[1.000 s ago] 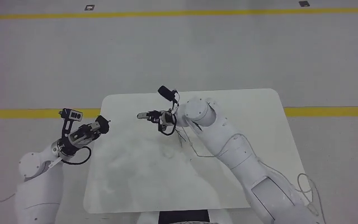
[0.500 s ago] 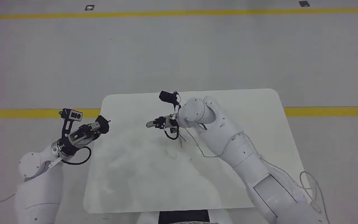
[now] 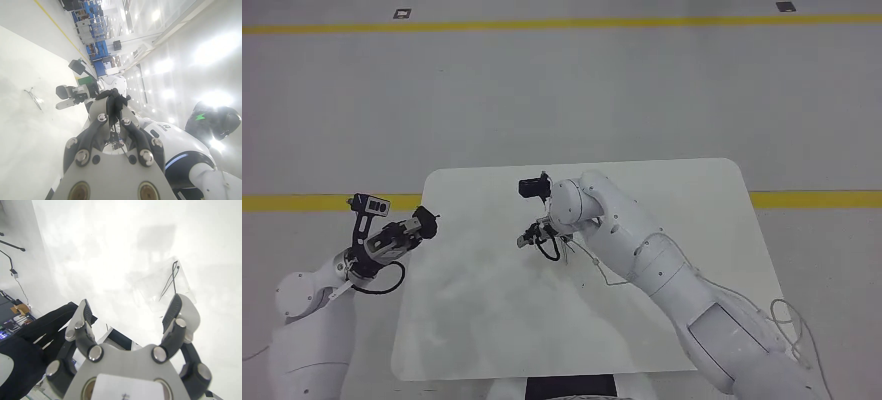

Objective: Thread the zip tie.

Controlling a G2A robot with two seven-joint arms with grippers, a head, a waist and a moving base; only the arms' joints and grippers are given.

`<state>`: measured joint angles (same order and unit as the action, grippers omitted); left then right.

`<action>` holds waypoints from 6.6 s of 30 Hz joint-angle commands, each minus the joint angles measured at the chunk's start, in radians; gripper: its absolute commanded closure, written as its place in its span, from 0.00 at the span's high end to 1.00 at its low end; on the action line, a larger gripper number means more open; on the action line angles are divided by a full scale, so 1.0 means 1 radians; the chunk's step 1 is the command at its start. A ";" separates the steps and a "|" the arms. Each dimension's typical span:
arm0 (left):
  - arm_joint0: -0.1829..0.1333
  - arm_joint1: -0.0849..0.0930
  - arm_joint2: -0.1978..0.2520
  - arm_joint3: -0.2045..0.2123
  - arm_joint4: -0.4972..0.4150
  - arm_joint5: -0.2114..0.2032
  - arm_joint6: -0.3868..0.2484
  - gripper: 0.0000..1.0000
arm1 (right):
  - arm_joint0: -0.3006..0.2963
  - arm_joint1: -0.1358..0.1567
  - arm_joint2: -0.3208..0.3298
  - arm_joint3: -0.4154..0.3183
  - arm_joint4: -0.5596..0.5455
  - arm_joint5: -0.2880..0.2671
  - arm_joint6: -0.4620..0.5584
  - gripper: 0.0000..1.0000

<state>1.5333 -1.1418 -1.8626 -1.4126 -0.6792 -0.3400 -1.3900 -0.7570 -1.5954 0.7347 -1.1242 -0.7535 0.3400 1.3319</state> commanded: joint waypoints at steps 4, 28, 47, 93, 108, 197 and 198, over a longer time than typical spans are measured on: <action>0.000 0.000 0.000 0.000 0.000 0.000 0.000 0.00 | -0.011 0.001 -0.012 0.011 -0.019 -0.011 -0.017 1.00; 0.000 0.000 0.000 0.000 0.000 0.000 0.000 0.00 | -0.010 -0.018 -0.041 0.130 -0.024 -0.040 -0.106 1.00; 0.000 0.000 0.000 0.000 0.000 0.000 0.000 0.00 | -0.019 -0.007 -0.032 0.134 -0.092 -0.077 -0.105 0.36; 0.000 0.000 0.000 0.000 0.000 0.000 0.000 0.00 | 0.033 -0.097 -0.133 0.347 -0.218 -0.082 -0.158 0.00; 0.000 0.000 0.000 0.000 0.000 0.000 0.000 0.00 | 0.041 -0.111 -0.121 0.365 -0.244 -0.069 -0.165 0.19; 0.000 0.000 0.000 0.000 0.000 0.000 0.000 0.00 | 0.057 -0.187 -0.056 0.467 -0.253 -0.083 -0.155 0.00; 0.000 0.000 0.000 0.000 0.000 0.000 0.000 0.00 | 0.056 -0.185 -0.050 0.458 -0.250 -0.086 -0.155 0.00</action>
<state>1.5333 -1.1418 -1.8626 -1.4126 -0.6792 -0.3400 -1.3900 -0.6996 -1.7820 0.6793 -0.6590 -1.0062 0.2565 1.1765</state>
